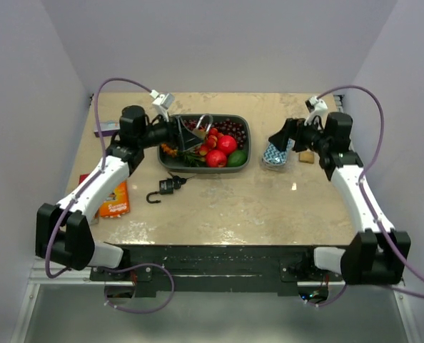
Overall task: Lock with the key
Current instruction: Pick up the lock from the center of the board, then lock the lock.
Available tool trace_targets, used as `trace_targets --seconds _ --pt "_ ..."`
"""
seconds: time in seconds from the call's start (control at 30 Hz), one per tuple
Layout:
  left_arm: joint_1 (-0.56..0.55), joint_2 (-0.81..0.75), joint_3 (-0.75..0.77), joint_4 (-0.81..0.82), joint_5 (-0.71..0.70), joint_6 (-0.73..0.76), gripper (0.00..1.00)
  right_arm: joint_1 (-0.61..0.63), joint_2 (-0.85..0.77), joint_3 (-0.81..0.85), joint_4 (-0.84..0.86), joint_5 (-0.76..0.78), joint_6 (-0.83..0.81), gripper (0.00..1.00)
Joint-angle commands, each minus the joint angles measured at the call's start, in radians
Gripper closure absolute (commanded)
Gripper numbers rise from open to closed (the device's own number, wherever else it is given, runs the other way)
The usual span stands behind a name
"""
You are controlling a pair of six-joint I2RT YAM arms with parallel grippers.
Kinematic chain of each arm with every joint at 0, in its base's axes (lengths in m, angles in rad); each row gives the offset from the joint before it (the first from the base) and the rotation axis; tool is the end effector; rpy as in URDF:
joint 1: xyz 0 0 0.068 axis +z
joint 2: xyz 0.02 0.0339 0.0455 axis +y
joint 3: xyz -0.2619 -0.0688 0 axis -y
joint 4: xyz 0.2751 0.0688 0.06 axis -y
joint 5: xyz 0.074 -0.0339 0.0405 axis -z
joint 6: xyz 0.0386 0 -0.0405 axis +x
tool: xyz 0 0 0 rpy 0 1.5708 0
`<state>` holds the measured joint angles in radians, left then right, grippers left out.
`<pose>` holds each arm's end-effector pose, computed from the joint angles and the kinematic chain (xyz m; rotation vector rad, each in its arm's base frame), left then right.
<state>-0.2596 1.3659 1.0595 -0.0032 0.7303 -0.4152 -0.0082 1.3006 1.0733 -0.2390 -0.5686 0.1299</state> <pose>0.3268 -0.1134 0.3128 0.3784 1.9225 -1.1369 0.3270 0.0181 0.3145 -0.2198 2.0065 0.6539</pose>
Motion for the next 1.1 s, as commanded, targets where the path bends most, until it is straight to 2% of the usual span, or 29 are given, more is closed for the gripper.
trace_targets --seconds 0.0,0.07,0.2,0.3,0.4,0.47,0.57,0.6,0.7,0.8,0.87,0.93,1.07 --pt "-0.11 0.068 0.062 0.566 0.003 -0.414 1.0 0.062 -0.239 -0.159 0.348 0.116 0.126 0.01" --pt "-0.144 0.125 0.089 0.645 -0.037 -0.527 1.0 0.114 -0.279 -0.193 0.398 0.176 0.126 0.01" --pt "-0.234 0.2 0.164 0.716 -0.118 -0.648 1.0 0.214 -0.342 -0.222 0.434 0.33 0.083 0.01" --pt "-0.289 0.26 0.21 0.762 -0.134 -0.717 1.0 0.257 -0.379 -0.239 0.426 0.348 0.027 0.01" --pt "-0.332 0.32 0.244 0.813 -0.118 -0.749 1.0 0.257 -0.428 -0.242 0.334 0.331 -0.044 0.01" --pt "-0.349 0.358 0.257 0.845 -0.095 -0.743 1.0 0.255 -0.469 -0.227 0.215 0.313 -0.085 0.01" --pt "-0.354 0.381 0.243 0.878 -0.077 -0.703 1.0 0.255 -0.481 -0.162 0.031 0.369 -0.009 0.01" --pt "-0.354 0.381 0.234 0.885 -0.08 -0.702 1.0 0.252 -0.481 -0.147 -0.002 0.386 0.054 0.01" --pt "-0.351 0.397 0.229 0.887 -0.123 -0.753 1.0 0.254 -0.504 -0.122 -0.045 0.391 0.07 0.01" --pt "-0.359 0.427 0.284 0.875 -0.152 -0.781 1.0 0.255 -0.56 -0.185 0.039 0.43 0.033 0.01" --pt "-0.371 0.446 0.33 0.813 -0.176 -0.81 1.0 0.254 -0.589 -0.262 0.162 0.447 0.01 0.01" --pt "-0.378 0.456 0.355 0.748 -0.195 -0.832 1.0 0.257 -0.586 -0.298 0.274 0.443 -0.004 0.01" --pt "-0.406 0.46 0.405 0.594 -0.279 -0.87 1.0 0.269 -0.526 -0.28 0.346 0.452 -0.004 0.01"
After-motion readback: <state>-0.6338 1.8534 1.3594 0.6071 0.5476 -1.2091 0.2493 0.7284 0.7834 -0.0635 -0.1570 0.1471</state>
